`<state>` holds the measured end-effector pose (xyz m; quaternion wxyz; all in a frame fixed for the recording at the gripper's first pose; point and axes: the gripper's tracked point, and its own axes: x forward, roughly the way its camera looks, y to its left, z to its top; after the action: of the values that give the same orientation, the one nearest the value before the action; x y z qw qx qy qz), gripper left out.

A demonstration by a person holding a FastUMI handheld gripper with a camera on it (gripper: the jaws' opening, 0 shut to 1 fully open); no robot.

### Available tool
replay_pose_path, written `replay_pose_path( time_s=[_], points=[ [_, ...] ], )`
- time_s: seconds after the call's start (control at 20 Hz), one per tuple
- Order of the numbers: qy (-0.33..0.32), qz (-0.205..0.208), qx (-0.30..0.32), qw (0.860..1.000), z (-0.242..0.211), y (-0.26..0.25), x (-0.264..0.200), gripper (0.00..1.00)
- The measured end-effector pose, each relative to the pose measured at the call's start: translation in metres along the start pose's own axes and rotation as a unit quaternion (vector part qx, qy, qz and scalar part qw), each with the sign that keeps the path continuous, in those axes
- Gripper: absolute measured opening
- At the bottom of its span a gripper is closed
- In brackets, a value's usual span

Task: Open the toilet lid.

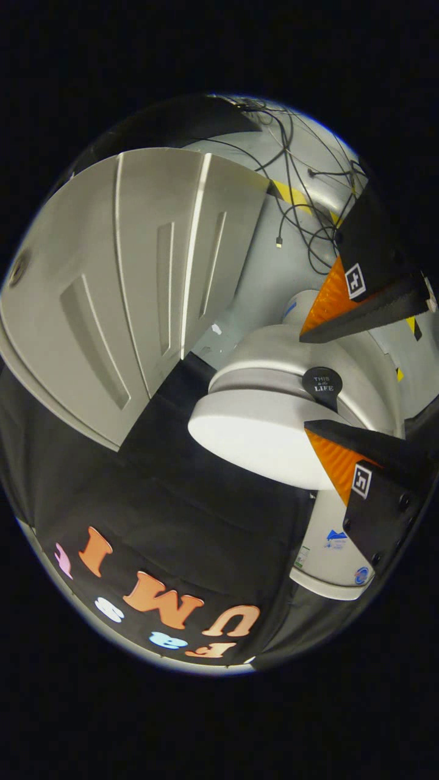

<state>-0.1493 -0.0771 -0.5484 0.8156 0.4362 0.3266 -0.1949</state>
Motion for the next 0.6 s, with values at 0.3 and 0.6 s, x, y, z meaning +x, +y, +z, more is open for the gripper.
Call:
replay_pose_path(
  time_s=[0.3, 0.6],
  points=[
    [0.028, 0.029, 0.053, 0.998, -0.006, -0.003, 0.014, 0.7],
    [0.059, 0.035, 0.069, 0.995, -0.016, -0.001, 0.027, 0.32]
  ],
)
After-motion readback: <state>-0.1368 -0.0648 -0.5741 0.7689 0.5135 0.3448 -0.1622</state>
